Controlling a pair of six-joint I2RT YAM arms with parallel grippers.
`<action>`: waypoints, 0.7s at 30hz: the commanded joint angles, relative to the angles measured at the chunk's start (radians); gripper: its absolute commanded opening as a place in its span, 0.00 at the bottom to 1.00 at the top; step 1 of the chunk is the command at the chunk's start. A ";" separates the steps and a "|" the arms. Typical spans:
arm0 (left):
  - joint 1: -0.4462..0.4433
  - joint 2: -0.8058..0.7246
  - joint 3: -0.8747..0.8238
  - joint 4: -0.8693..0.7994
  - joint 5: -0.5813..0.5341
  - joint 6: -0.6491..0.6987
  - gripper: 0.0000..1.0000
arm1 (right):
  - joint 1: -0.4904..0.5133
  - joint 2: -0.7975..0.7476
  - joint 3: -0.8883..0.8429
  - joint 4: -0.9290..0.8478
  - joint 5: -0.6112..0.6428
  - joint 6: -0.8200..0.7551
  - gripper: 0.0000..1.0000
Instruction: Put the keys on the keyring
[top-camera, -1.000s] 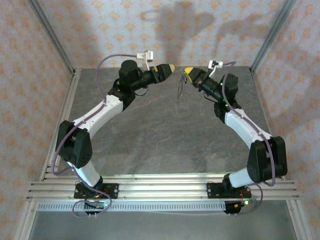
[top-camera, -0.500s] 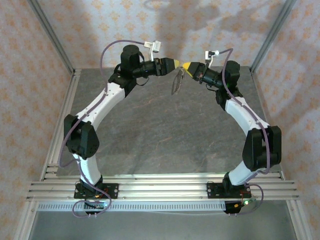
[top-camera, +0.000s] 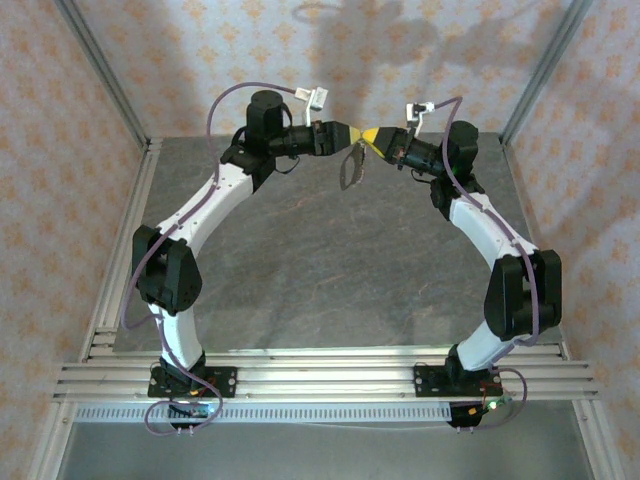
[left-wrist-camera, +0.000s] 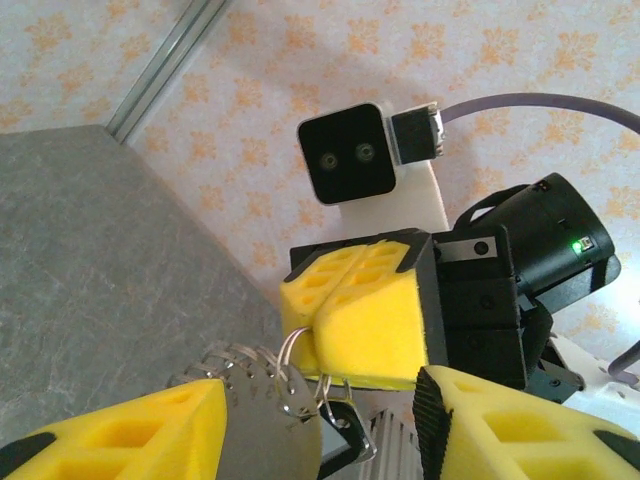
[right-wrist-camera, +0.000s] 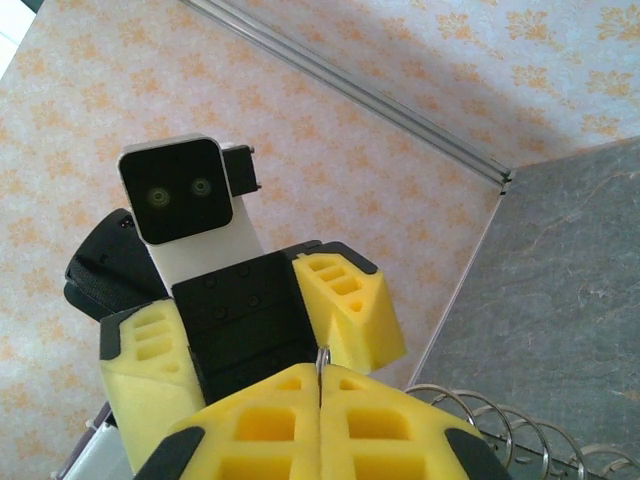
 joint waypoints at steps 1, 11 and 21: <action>0.001 0.021 0.043 0.040 0.027 -0.019 0.51 | -0.003 0.004 0.036 0.063 -0.031 -0.002 0.00; -0.015 0.032 0.063 0.040 0.044 -0.020 0.35 | -0.002 0.011 0.033 0.063 -0.026 -0.002 0.00; -0.025 0.028 0.059 0.035 0.062 -0.005 0.27 | -0.003 0.019 0.038 0.049 -0.019 -0.007 0.00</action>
